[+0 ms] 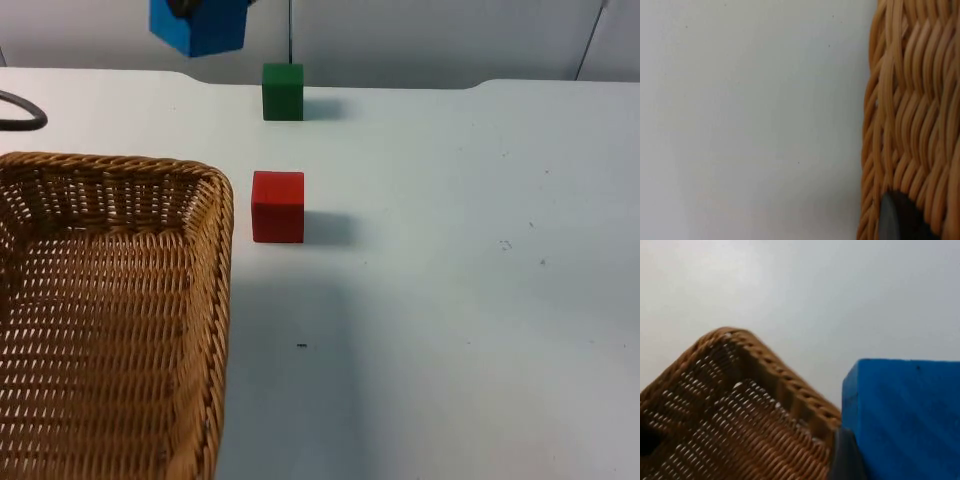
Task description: Pick up the basket with the left hand and place the blue cube into the basket with the right hand.
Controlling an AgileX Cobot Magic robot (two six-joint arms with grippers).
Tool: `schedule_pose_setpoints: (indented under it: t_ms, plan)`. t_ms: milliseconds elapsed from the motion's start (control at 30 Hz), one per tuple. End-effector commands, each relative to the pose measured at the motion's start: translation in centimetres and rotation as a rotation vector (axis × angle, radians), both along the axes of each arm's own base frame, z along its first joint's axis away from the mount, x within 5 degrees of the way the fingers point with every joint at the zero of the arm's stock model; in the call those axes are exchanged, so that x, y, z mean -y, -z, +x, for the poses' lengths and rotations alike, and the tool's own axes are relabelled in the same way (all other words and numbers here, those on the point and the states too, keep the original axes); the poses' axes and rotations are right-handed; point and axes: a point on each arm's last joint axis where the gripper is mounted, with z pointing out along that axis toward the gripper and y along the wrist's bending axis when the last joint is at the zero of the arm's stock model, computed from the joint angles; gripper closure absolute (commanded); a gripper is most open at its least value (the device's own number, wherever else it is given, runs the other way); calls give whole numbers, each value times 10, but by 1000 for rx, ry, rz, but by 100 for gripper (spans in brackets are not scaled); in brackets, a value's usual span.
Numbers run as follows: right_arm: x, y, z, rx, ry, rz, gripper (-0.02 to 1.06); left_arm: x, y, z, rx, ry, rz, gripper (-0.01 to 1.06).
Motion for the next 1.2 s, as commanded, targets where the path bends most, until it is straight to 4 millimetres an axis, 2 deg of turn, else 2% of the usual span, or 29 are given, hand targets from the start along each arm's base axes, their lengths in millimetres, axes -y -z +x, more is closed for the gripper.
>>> schedule_pose_setpoints:
  t_ms: [0,33,167,200,300,333,433,467,600,967,1167]
  plan:
    - [-14,8,-19,-22,-65,-19,105,0,-1,6,4,-9,-24,105]
    - [-14,8,-19,-22,-65,-19,105,0,-1,6,4,-9,-24,105]
    - [-28,34,-38,-80,-109,-25,105,-1,-4,13,17,-9,-27,105]
    - [-28,34,-38,-80,-109,-25,105,-1,-4,13,17,-9,-27,105]
    - [-34,62,-51,-112,-117,-50,105,-1,-4,14,33,-11,-33,105]
    - [-34,62,-51,-112,-117,-50,105,-1,-4,14,33,-11,-33,105]
    - [-34,85,-57,-150,-95,-42,105,-1,-4,14,34,-12,-35,105]
    - [-34,85,-57,-150,-95,-42,105,-1,-4,14,34,-12,-35,105]
    - [-30,105,-61,-157,-85,-37,105,-1,-4,14,35,-13,-36,105]
    - [-32,104,-57,-114,-85,-13,105,-1,-4,14,34,-12,-38,105]
    - [-44,111,-66,-97,-104,-4,105,0,-4,14,30,-9,-41,105]
